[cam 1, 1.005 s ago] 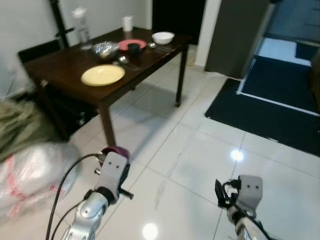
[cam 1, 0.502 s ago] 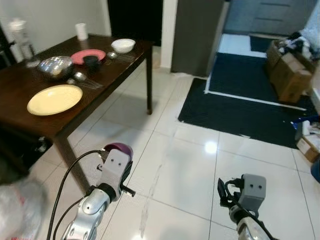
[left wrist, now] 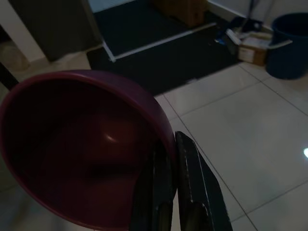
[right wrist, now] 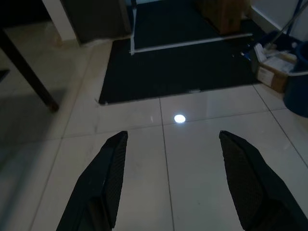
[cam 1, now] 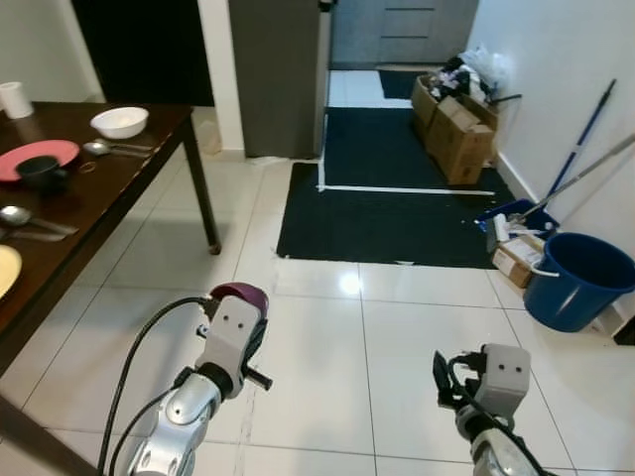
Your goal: Setting the table
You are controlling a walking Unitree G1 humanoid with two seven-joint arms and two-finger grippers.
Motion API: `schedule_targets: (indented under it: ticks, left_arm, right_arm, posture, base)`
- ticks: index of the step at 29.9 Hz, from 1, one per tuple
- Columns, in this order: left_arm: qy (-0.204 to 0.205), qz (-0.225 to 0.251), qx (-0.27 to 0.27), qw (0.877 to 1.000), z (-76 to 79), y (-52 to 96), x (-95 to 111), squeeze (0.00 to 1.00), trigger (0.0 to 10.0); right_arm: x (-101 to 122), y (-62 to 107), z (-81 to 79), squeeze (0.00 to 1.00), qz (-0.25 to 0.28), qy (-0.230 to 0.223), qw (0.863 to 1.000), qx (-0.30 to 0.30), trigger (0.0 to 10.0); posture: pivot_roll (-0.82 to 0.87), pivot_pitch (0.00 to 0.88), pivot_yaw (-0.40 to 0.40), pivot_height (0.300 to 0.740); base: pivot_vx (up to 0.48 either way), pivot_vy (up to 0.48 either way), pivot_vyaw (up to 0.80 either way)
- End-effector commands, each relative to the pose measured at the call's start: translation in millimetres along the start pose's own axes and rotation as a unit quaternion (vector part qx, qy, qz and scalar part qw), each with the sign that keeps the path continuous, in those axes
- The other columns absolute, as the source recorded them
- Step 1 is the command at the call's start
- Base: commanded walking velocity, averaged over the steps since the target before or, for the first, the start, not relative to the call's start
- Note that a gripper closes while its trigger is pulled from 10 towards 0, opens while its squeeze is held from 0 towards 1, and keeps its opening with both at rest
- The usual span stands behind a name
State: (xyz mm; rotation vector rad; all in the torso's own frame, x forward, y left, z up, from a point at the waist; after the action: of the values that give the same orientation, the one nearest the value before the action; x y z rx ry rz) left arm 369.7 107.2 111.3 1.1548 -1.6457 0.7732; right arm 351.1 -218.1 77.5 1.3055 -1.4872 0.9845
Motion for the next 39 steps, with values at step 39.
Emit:
schedule_targets:
  ticks: [39]
  left_arm:
    - [-0.104,0.194,0.275,0.936,-114.8,35.3,166.5,0.0,10.0]
  right_arm:
    - [103.0,10.4,-160.8,0.0,0.066,-0.05,0.95,0.303,10.0]
  posture:
    - [0.11,0.086,0.066,0.74]
  base:
    - [0.478,0.0,0.27]
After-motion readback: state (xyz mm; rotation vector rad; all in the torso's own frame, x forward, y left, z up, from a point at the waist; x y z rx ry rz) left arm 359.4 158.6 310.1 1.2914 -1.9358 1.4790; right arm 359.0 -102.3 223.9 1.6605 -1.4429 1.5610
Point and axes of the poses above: a point about 5 cm out from each wrist's last joint towards the gripper, its own y axis pointing back from the gripper into the wrist, its own x axis along the axis of the wrist's last joint, z = x × y, the point moved 6 cm from there along -y, pointing out of the wrist towards the gripper, and after that the axes turned 10 degrees about -y, right-handed, at the moved point
